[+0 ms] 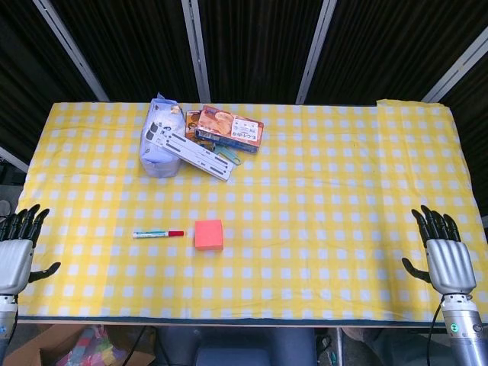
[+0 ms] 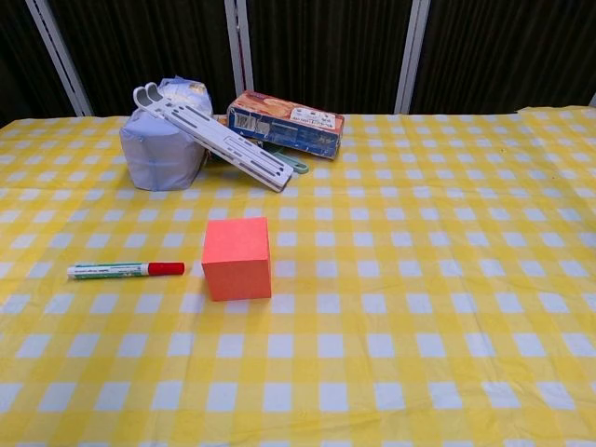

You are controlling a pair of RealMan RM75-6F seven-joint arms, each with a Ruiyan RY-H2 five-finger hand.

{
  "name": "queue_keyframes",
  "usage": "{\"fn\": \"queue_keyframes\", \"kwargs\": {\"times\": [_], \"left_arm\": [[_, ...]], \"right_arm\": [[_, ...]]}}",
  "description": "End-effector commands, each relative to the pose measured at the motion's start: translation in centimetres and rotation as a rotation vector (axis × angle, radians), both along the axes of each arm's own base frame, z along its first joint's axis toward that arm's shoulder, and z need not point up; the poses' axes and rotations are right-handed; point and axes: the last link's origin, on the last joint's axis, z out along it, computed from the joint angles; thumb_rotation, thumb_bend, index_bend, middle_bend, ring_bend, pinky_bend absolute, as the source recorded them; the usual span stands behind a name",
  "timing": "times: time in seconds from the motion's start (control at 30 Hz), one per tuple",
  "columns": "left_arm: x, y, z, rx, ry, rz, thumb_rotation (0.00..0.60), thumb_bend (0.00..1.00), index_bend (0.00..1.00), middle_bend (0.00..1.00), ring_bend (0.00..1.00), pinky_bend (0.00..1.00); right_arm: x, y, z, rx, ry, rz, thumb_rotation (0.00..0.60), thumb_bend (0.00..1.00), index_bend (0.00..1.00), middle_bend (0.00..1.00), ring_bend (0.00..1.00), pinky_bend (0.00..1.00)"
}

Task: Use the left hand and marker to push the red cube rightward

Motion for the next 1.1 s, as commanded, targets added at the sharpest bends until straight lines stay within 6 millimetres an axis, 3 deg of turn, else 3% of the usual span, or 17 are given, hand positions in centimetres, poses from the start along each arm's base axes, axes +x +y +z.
{"fn": "queue_keyframes", "kwargs": {"times": [0.03,0.4,0.5,0.63,0.83,1.1], "left_arm": [[0.0,0.0,0.0,0.001,0.0,-0.001,0.6,0.16,0.0,0.0,0.0,0.0],[0.2,0.4,-0.6,-0.025,-0.001,0.013,0.6,0.16,0.05,0.0,0.0,0.0],[0.5,1.3,-1.0,-0.045,-0.006,0.018,0.6,0.16,0.12,0.0,0.0,0.01],[1.8,3.0,-2.2,-0.082,-0.038,0.025,0.6,0.16,0.28,0.05,0.0,0.03],[4.0,6.1,-5.0,-0.128,-0.032,0.02,0.6,0.24,0.38,0.08,0.0,0.03],[7.3,9.3,-10.1,-0.196,-0.017,0.042,0.6,0.31,0.41,0.08,0.0,0.03]], "right_arm": [[0.0,0.0,0.0,-0.001,-0.001,-0.002,0.6,0.3,0.0,0.0,0.0,0.0],[0.0,0.1,0.0,-0.003,-0.001,-0.002,0.6,0.3,0.0,0.0,0.0,0.0],[0.0,0.0,0.0,-0.002,0.004,-0.002,0.6,0.3,0.0,0.0,0.0,0.0],[0.0,0.0,0.0,-0.003,0.003,-0.003,0.6,0.3,0.0,0.0,0.0,0.0],[0.0,0.1,0.0,0.001,0.0,-0.003,0.6,0.3,0.0,0.0,0.0,0.0],[-0.1,0.1,0.1,0.001,-0.009,-0.004,0.6,0.3,0.0,0.0,0.0,0.0]]}}
